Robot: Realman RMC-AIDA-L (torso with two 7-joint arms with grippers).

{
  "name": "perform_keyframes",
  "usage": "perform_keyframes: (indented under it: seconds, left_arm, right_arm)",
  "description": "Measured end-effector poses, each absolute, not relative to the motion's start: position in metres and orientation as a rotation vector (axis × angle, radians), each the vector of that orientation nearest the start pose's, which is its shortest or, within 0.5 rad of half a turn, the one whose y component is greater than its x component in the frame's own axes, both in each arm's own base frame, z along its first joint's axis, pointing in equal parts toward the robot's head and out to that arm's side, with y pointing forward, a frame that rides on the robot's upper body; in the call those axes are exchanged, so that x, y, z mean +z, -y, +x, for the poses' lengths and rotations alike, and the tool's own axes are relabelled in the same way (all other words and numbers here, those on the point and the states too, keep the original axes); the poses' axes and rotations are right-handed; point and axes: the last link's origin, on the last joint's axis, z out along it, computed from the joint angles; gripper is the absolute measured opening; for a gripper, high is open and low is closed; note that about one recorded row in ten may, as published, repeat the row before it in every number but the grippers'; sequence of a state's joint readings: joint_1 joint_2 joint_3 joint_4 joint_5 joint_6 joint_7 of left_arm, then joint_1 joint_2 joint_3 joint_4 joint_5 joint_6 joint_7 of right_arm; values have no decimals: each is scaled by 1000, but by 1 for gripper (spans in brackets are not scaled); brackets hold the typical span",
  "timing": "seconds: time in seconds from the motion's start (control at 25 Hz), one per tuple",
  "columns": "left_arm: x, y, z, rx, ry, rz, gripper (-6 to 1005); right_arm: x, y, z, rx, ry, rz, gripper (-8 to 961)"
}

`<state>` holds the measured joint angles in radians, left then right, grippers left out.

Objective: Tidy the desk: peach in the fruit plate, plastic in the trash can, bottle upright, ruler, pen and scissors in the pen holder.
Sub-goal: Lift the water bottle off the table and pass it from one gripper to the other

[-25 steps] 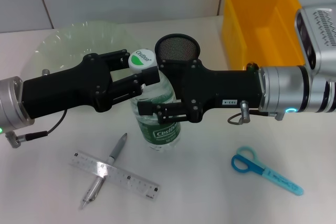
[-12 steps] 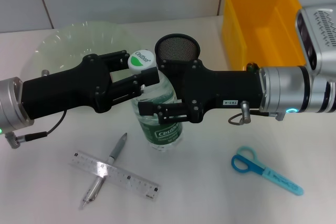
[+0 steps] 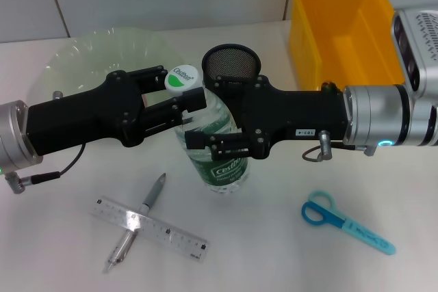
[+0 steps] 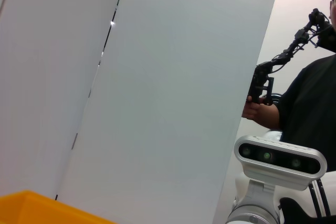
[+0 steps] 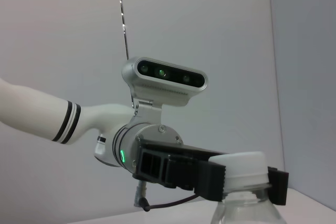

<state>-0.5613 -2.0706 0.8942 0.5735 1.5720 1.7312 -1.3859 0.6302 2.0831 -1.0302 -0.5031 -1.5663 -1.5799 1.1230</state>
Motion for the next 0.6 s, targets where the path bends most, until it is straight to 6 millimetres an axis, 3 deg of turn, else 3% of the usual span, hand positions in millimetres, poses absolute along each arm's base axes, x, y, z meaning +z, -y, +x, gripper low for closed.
perform_keyframes:
  seconds: [0.6]
  left_arm:
    - [2, -325, -199, -1252, 507, -2748, 464]
  right_arm:
    - [-32, -333, 191, 1060, -177, -2789, 746]
